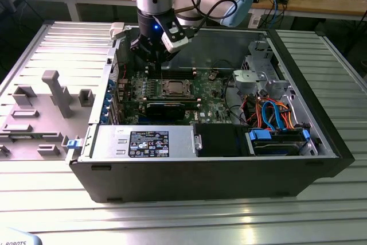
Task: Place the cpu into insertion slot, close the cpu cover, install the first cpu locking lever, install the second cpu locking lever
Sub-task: 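Install the first cpu locking lever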
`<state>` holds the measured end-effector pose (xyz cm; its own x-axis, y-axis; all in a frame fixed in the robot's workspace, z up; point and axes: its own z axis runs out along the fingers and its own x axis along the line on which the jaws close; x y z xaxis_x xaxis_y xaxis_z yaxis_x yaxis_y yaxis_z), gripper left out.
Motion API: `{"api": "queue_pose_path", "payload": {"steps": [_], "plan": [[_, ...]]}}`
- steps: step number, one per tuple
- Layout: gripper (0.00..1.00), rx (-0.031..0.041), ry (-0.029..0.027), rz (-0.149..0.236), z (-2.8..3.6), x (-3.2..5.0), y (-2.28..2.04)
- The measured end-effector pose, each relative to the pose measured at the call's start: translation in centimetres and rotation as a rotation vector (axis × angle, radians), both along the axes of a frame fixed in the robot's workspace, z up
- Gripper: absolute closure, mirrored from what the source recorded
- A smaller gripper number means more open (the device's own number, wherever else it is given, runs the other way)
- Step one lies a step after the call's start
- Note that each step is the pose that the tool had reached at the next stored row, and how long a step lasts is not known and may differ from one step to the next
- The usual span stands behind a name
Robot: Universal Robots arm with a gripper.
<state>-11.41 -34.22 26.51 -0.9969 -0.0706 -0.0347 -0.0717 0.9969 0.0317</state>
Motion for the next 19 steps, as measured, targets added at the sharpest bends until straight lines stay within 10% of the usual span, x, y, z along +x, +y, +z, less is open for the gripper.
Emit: {"api": "queue_pose_path", "payload": {"steps": [8, 19], "plan": [[0.89, -0.0002, 0.0001, 0.0, 0.0, -0.48, 0.03], [0.89, 0.0, -0.0001, -0.001, 0.0, -0.61, 1.5]]}}
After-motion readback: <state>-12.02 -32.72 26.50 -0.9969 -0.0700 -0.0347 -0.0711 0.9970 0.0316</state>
